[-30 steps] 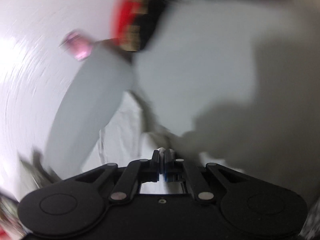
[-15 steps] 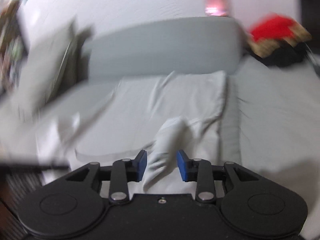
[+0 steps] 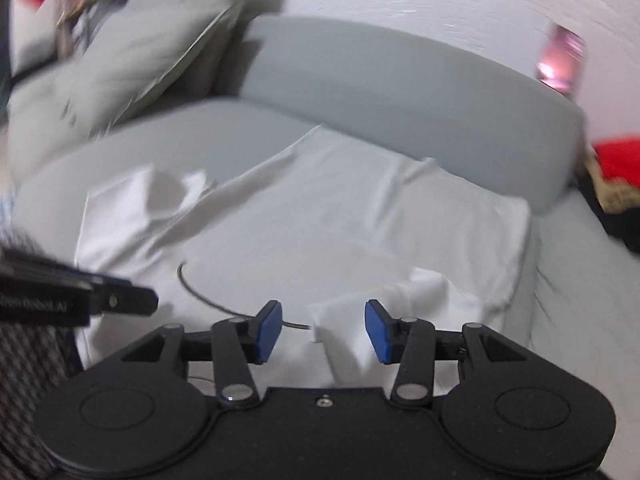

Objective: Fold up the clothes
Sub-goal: 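Grasp the sleeve cuff with the right tool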

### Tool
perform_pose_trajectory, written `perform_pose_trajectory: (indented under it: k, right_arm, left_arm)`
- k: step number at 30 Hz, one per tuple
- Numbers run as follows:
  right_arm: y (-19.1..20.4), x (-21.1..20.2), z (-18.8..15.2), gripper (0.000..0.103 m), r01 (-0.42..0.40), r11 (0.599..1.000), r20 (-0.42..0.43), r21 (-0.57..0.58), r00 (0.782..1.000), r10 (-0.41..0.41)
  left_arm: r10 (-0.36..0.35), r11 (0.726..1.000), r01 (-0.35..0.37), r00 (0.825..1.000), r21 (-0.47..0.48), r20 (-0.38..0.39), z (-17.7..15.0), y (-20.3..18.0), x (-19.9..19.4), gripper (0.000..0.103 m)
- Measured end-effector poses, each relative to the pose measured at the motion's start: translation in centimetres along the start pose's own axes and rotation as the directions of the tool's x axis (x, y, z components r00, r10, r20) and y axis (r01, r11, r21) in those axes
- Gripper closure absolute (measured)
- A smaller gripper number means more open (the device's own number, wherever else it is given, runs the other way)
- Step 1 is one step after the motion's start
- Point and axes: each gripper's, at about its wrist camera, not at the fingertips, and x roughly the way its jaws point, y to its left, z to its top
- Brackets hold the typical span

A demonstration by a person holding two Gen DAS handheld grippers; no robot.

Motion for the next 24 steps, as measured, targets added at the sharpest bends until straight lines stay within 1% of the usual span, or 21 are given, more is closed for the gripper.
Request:
perform_pose_trajectory:
  k: [1,3,6,7,8,9,10,11,12,13,14,15,17,19,20,22,23,24]
  right_arm:
    - [0.8,0.9,0.3,0.058,0.037,0.997,-0.04,-0.067,0.998,-0.04]
    - [1.8,1.9,0.3,0.055,0.091,0.983,-0.082,-0.161,0.991,-0.105]
    - [2.8,3.2,-0.1,0.055,0.154,0.951,-0.113,-0.267,0.975,-0.189]
    - [2.9,3.5,-0.2,0.057,0.169,0.945,-0.112,-0.281,0.972,-0.207]
    - [2.7,3.5,-0.2,0.061,0.178,0.949,-0.1,-0.26,0.973,-0.21]
    - [2.4,3.5,-0.1,0.071,0.187,0.953,-0.088,-0.239,0.973,-0.213]
    - [2.1,3.5,-0.1,0.1,0.196,0.956,-0.076,-0.218,0.973,-0.217]
    - [1.9,3.5,-0.1,0.102,0.204,0.959,-0.063,-0.196,0.973,-0.221]
    - [1.2,3.1,0.0,0.102,0.214,0.966,-0.05,-0.149,0.973,-0.223]
    - [-0.2,2.0,0.2,0.102,0.223,0.974,-0.036,-0.051,0.974,-0.225]
    - [-1.8,0.9,0.3,0.102,0.236,0.971,-0.02,0.045,0.972,-0.236]
    - [-3.6,-0.2,-0.2,0.102,0.261,0.956,-0.012,0.132,0.965,-0.262]
    - [-7.7,-2.1,-3.1,0.102,0.302,0.908,-0.037,0.291,0.952,-0.305]
    - [-11.8,-3.9,-5.9,0.102,0.336,0.832,-0.069,0.441,0.937,-0.342]
    - [-13.9,-4.8,-7.3,0.102,0.35,0.785,-0.087,0.511,0.929,-0.359]
    - [-18.0,-6.7,-10.1,0.102,0.373,0.673,-0.127,0.639,0.914,-0.386]
    - [-19.7,-7.2,-11.7,0.101,0.367,0.615,-0.15,0.698,0.915,-0.375]
    - [-20.6,-7.1,-13.4,0.101,0.345,0.57,-0.168,0.746,0.925,-0.34]
  left_arm:
    - [-0.002,1.0,0.002,1.0,-0.002,0.002,0.0,0.0,0.0,0.077]
    - [-0.007,1.0,0.007,1.0,0.002,0.007,0.0,0.1,-0.1,0.077]
    - [-0.01,1.0,0.01,1.0,-0.004,0.001,-0.1,0.2,0.1,0.077]
    - [-0.01,1.0,0.01,1.0,-0.006,-0.002,0.0,0.3,0.3,0.077]
    - [-0.006,1.0,0.006,1.0,-0.002,-0.005,0.0,0.2,0.4,0.077]
    - [0.001,1.0,-0.001,1.0,0.007,-0.006,0.0,0.1,0.5,0.077]
    - [0.004,1.0,-0.004,1.0,0.018,-0.007,-0.1,0.0,0.5,0.078]
    - [0.008,1.0,-0.008,1.0,0.029,-0.007,-0.1,-0.1,0.5,0.078]
    - [0.01,0.999,-0.01,1.0,0.039,-0.006,-0.2,-0.3,0.5,0.078]
    - [0.012,0.999,-0.012,1.0,0.048,-0.004,-0.3,-0.4,0.4,0.078]
    - [0.013,0.998,-0.013,1.0,0.057,-0.002,-0.3,-0.6,0.4,0.078]
    - [0.013,0.998,-0.013,1.0,0.067,0.001,-0.3,-0.8,0.4,0.078]
    - [-0.001,0.996,0.0,1.0,0.09,0.002,-0.4,-1.3,0.3,0.079]
    - [-0.015,0.992,0.015,1.0,0.128,0.002,-0.5,-2.2,0.3,0.079]
    - [-0.021,0.989,0.021,1.0,0.147,-0.003,-0.6,-2.7,0.5,0.079]
    - [-0.031,0.982,0.033,0.999,0.186,-0.012,-0.9,-3.7,0.7,0.079]
    - [-0.029,0.978,0.033,0.999,0.206,-0.02,-1.1,-4.3,0.9,0.079]
    - [-0.025,0.974,0.03,0.999,0.224,-0.026,-1.3,-4.8,1.2,0.079]
